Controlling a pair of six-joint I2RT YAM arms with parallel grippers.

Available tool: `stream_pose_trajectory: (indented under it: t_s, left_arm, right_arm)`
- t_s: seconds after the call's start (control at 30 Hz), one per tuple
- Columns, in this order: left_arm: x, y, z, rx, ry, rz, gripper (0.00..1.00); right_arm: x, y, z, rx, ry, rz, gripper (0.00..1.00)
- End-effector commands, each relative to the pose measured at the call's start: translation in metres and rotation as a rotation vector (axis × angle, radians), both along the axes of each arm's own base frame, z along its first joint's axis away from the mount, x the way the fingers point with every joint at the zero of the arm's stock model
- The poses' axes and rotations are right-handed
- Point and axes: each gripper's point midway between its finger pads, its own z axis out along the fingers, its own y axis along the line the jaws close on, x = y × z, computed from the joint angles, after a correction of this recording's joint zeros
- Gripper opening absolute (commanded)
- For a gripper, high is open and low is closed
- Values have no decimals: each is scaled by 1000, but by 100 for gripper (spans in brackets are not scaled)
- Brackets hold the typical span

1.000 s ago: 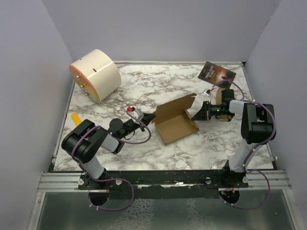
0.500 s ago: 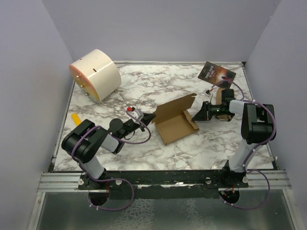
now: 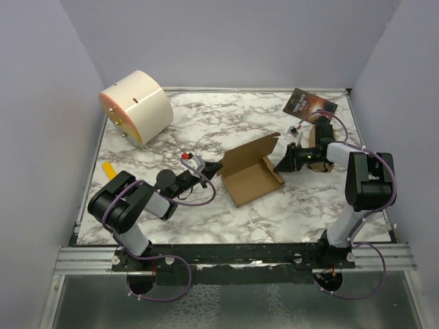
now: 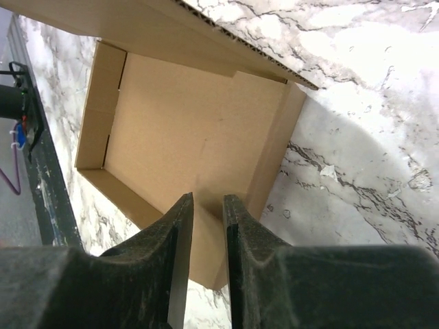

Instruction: Fold the paper box

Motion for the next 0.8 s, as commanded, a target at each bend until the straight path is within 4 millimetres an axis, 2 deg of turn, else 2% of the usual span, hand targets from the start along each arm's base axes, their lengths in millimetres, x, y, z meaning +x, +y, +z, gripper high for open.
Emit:
stream_pose_trajectory:
  t_s: [0.0,0.1,0.17,0.47,0.63,0.77]
  left_arm:
    - [-14,-1,61,-130,-217,-37,0]
    - [-14,-1,62,-132,-218,-39,0]
    - [-14,-1,62,-133,-219,-39,0]
    - [-15,1,63,-136,-217,-33,0]
    - [-14,1,63,-139,-216,-30,0]
    - [-14,1,64,-142,-214,-29,0]
  right_arm:
    - [10,-6,1,-76,-102,-2,21]
    - [11,-6,-1,-88,-104,-3,5]
    - [10,-6,-3,-97,-102,0,1]
    - [12,-3,-5,-160,-143,20,1]
    - [14,0,2,-203,-207,30,12]
    - [15,1,6,-231,-244,35,15]
